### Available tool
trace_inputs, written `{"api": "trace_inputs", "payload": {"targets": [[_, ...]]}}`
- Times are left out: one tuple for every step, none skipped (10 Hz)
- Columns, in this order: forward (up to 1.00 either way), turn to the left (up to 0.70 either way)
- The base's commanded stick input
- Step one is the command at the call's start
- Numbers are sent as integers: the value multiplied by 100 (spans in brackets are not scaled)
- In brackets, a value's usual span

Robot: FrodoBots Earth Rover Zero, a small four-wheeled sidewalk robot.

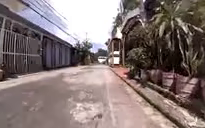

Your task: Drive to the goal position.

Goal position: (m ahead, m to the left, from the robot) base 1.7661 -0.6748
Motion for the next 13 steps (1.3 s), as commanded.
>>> {"api": "trace_inputs", "payload": {"targets": [[70, 0], [70, 0], [70, 0], [70, 0], [70, 0], [70, 0], [70, 0], [70, 0], [70, 0], [70, 0], [70, 0], [70, 0], [70, 0]]}}
